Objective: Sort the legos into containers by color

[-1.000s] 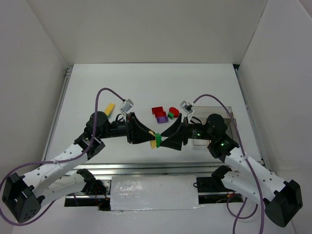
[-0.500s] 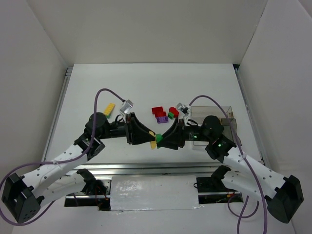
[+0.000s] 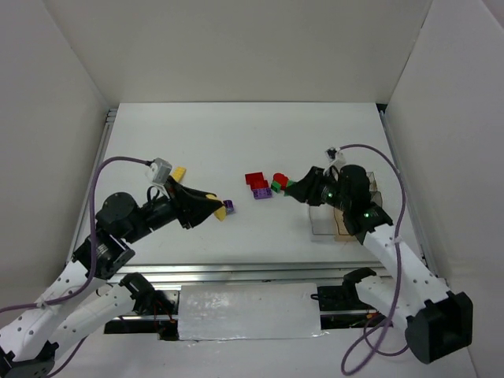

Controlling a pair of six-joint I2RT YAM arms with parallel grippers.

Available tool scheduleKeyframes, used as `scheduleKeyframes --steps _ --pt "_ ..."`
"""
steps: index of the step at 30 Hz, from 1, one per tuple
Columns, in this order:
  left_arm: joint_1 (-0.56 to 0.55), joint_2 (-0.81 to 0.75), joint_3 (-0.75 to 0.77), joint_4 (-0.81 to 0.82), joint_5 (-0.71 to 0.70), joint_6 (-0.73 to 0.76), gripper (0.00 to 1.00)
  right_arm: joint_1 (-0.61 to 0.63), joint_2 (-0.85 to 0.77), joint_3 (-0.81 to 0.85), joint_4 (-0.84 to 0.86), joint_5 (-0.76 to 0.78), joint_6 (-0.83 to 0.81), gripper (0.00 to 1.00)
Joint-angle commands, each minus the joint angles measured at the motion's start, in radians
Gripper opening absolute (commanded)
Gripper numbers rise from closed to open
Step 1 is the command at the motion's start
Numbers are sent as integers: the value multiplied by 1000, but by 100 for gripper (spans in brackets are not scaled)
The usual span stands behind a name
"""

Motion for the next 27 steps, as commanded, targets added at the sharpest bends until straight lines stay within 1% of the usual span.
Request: scheduleKeyframes --steps 1,3,4,7,10,12,15,17,18,21,27 --pt "3 10 70 -227 -217 73 0 -117 99 121 -220 326 30 0" --pt "3 10 84 -263 -272 76 0 -146 158 148 -265 438 55 0" --pt "3 8 86 -275 -284 78 0 -171 176 170 -272 525 61 0" --pt "3 10 86 -304 -284 87 0 -215 269 215 -289 561 66 0" --pt "1 15 90 -322 -284 92 0 -214 306 244 -328 598 47 0" --pt "1 10 90 -326 -318 90 0 -215 302 237 -340 629 34 0" --pt "1 7 79 -309 -317 87 0 -214 250 156 -332 618 21 2" --pt "1 19 76 -298 -312 85 0 -212 212 125 -323 600 20 7" --pt "0 27 76 -289 -304 84 0 -215 190 97 -315 563 18 10" --pt "1 56 82 -280 -298 79 0 -214 167 60 -308 522 15 13" --pt "1 71 84 -249 -272 66 0 -215 161 34 -312 511 -3 22"
